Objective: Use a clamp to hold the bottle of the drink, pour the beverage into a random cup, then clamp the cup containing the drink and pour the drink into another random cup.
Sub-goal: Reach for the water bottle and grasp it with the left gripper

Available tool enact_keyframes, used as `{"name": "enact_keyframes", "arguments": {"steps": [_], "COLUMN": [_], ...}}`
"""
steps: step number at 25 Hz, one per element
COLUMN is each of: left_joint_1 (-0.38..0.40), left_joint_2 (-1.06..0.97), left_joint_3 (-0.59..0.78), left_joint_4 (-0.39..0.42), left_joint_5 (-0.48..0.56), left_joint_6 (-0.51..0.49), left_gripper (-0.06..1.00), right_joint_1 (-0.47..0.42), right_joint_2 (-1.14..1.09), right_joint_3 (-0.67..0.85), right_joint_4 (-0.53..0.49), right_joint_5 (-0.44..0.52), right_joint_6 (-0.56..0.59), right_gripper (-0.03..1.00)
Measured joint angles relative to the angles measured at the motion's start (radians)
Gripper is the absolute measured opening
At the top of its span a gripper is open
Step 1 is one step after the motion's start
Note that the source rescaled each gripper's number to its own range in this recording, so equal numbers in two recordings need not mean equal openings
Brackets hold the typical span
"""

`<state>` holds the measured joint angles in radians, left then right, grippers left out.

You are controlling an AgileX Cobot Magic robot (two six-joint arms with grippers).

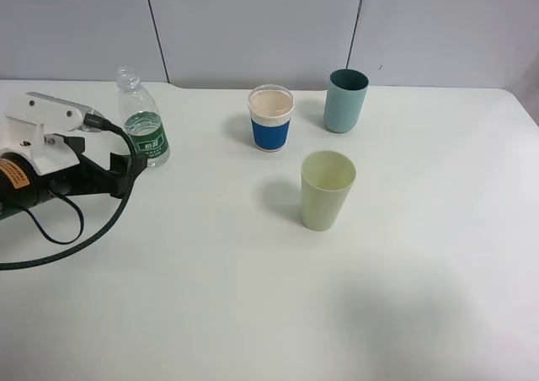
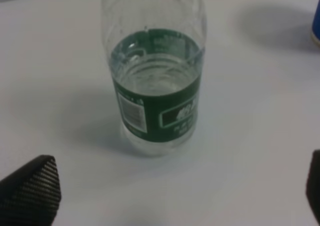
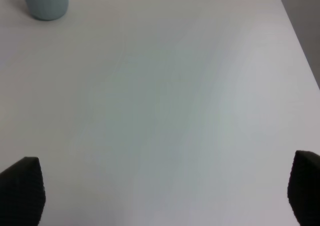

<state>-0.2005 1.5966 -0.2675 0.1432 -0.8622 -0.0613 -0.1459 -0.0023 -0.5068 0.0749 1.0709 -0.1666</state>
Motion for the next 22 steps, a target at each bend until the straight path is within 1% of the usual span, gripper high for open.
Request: {"name": "enact_keyframes", "arguments": {"steps": [3,5,14,22], "left_joint_1": [0.000,0.000,0.000,0.000], "left_joint_2": [0.055,0.084,0.208,0.297], "left_joint_3": [-0.001,-0.007,-0.106,-0.232], "left_joint_4": [0.000,0.000,0.000,0.000], "left_joint_5": [-0.061,-0.083,-0.095,-0.096], "left_joint_6": [-0.007,-0.007,-0.007,-0.007], "left_gripper": [1.00,1.00,1.00,1.00], "right_joint_1": [0.000,0.000,0.000,0.000], "right_joint_2": [0.000,0.000,0.000,0.000], "right_joint_3": [0.000,0.000,0.000,0.000], "right_joint_4": [0.000,0.000,0.000,0.000], "right_joint_5": [0.000,0.000,0.000,0.000], "right_joint_6": [0.000,0.000,0.000,0.000], "right_gripper": [1.00,1.00,1.00,1.00]}}
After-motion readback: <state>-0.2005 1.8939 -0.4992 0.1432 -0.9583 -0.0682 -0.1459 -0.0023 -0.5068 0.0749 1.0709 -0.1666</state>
